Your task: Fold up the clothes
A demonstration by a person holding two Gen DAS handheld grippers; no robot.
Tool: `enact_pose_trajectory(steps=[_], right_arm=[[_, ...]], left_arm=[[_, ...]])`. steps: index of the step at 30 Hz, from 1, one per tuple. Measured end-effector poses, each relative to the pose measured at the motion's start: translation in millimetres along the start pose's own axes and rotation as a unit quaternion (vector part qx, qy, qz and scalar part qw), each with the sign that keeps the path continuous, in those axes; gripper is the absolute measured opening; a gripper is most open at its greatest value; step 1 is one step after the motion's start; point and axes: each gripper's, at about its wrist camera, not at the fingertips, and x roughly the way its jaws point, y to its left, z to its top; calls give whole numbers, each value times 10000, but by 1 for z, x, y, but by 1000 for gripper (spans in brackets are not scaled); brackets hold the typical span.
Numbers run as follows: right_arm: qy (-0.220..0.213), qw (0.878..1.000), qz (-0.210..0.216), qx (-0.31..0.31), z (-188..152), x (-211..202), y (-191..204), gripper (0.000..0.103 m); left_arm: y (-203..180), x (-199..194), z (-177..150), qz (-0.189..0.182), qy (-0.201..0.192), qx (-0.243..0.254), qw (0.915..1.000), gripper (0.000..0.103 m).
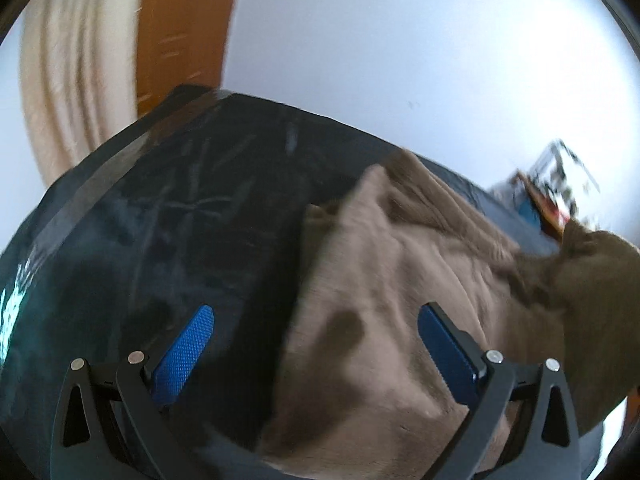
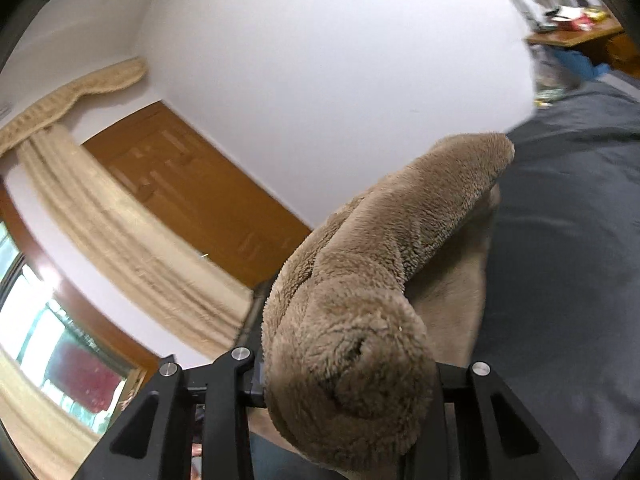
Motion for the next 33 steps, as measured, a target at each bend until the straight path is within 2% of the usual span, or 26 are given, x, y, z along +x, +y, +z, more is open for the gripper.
enact_pose_trajectory(steps=[3,9,12,16,20,27,29,31,32,33], right_arm=[[109,9995,240,-168,-5,33,35,36],[697,9923,550,-864,-40,107,108,36],[1029,9850,404,-1322,-70,147,134,36],[1247,9694,-179,-2109,-109,187,153,36],[1380,9557,-420,-2564,-136,206,159,36],[1421,9407,-564,-3029,-151,214,172,36],[1417,9336,-618,-3233,-152,219,172,36],[1488,9200,-691,-3560,-168,219,174,37],[1500,9158,-702,-3659,-171,217,174,39],[1512,9115,-712,-3758,-173,216,174,48]], left_arm=[[16,-2,3,-95,10,-379,9992,102],[42,-1,8,-288,96,-1094,9935,102],[62,-5,8,-332,24,-1593,9867,102],[79,-12,7,-470,-66,-2040,9778,102],[78,-16,5,-607,-77,-2087,9761,102],[76,-20,8,-721,-89,-1958,9780,102],[79,-22,7,-716,-112,-2019,9767,102],[83,-21,7,-701,-126,-2090,9753,102],[84,-21,8,-690,-122,-2118,9748,102],[85,-19,8,-680,-105,-2137,9745,102]])
